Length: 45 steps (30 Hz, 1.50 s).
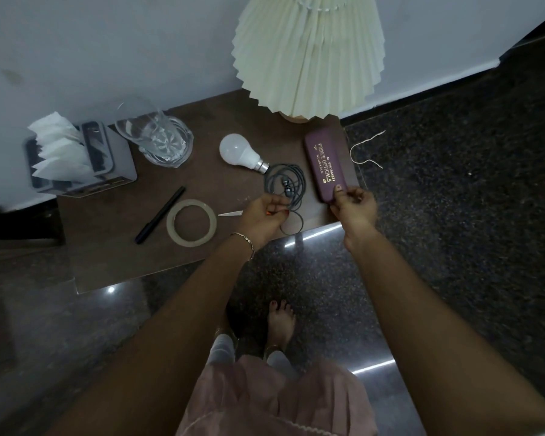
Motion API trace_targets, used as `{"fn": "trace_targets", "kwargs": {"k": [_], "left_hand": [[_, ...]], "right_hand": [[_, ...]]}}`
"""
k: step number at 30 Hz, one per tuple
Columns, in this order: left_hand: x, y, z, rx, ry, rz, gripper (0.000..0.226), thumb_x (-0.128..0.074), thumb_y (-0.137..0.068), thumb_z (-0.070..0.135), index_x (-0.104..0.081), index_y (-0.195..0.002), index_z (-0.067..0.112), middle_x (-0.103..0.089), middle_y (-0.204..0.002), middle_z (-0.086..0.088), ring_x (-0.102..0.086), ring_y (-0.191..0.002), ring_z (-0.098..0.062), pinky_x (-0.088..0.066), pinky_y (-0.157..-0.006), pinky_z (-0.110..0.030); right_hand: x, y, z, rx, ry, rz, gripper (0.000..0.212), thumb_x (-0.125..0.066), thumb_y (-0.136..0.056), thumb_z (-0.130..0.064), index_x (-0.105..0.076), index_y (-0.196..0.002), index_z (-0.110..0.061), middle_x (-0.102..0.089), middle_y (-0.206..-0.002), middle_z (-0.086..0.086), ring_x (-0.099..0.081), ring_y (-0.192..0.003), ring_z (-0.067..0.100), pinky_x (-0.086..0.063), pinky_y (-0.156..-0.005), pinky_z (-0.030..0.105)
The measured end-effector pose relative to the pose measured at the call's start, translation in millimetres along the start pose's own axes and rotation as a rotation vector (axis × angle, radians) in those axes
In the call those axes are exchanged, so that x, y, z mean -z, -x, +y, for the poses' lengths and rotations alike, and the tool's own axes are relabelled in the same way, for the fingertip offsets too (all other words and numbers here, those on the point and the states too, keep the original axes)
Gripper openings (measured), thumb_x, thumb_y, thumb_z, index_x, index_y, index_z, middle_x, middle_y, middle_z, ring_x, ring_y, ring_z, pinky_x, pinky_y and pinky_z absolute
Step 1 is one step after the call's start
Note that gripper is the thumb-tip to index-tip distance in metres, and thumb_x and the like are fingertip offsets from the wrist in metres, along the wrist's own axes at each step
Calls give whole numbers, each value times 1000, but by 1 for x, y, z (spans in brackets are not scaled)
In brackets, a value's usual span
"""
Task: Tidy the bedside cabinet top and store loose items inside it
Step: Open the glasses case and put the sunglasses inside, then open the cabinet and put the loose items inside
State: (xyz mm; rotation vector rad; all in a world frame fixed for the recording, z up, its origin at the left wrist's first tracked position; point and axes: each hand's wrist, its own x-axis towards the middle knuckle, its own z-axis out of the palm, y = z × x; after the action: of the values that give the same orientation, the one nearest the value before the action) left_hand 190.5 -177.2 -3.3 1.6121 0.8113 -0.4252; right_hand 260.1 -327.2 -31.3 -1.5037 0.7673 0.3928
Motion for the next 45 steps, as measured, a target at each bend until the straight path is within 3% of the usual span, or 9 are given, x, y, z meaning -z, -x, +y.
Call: {"fn": "trace_targets", "kwargs": {"k": [5, 9, 12, 16, 22, 24, 30, 37, 45], "left_hand": [[0, 2, 4, 24, 30, -10, 27, -51, -89, -7, -57, -115, -6, -56, -80, 6, -57, -56, 9, -41, -53, 0], [12, 5, 12, 35, 86, 21, 23, -49, -90, -7, -56, -109, 4, -56, -79, 5, -59, -57, 6, -40, -48, 0], [30, -1, 11, 62, 138, 110, 29, -52, -88, -5, -55, -115, 3, -57, -82, 3, -55, -70, -8, -49, -50, -9], [59, -17, 6, 61, 141, 237, 26, -58, -72, 10, -60, -97, 18, -64, -94, -6, -66, -91, -30, -55, -87, -48], [95, -41, 22, 128, 273, 320, 56, -65, -63, 22, -47, -116, 18, -54, -97, -3, -59, -82, -19, -53, -72, -34], [99, -42, 29, 143, 340, 248, 64, -64, -74, 7, -39, -133, 12, -51, -117, -18, -51, -76, -14, -45, -58, -27], [110, -57, 31, 110, 312, 125, 71, -50, -76, -9, -34, -141, 16, -50, -122, -1, -51, -75, -9, -38, -55, -24], [124, -69, 31, 78, 230, 91, 63, -46, -53, 8, -47, -114, 25, -59, -98, 0, -51, -75, -16, -36, -56, -24], [121, -89, 12, -10, 138, 116, 55, -52, -60, 9, -57, -111, 26, -66, -104, -4, -61, -93, -22, -47, -84, -38]], "right_hand": [[0, -3, -2, 95, 322, 84, 22, -72, -83, -24, -52, -75, -26, -63, -84, 4, -65, -81, 25, -56, -83, 47], [-3, 11, -15, 278, 577, 171, 18, -71, -81, -24, -56, -87, -18, -63, -90, 3, -62, -93, 25, -46, -81, 31], [-22, 23, -14, 457, 683, 59, 16, -68, -82, -20, -60, -92, -12, -66, -93, 6, -60, -87, 22, -38, -72, 24], [-63, 33, -10, 650, 847, -161, 22, -68, -81, -17, -63, -101, -9, -66, -100, 10, -59, -97, 28, -46, -83, 37], [-111, 32, -8, 741, 1162, -259, 31, -61, -83, -22, -57, -112, -11, -62, -115, 12, -52, -110, 37, -40, -88, 43], [-118, 29, -8, 734, 1194, -223, 29, -59, -83, -19, -58, -112, -12, -64, -113, 13, -52, -110, 38, -39, -88, 43], [-130, 25, -6, 714, 1203, -165, 26, -58, -87, -22, -61, -113, -20, -66, -112, 9, -53, -110, 35, -39, -86, 40], [-150, 31, -4, 691, 1174, -196, 25, -61, -86, -25, -63, -111, -22, -67, -111, 4, -51, -113, 31, -37, -89, 39], [-142, 39, -6, 673, 1117, -209, 25, -63, -85, -26, -63, -109, -21, -68, -109, 2, -52, -110, 31, -40, -90, 40]]}}
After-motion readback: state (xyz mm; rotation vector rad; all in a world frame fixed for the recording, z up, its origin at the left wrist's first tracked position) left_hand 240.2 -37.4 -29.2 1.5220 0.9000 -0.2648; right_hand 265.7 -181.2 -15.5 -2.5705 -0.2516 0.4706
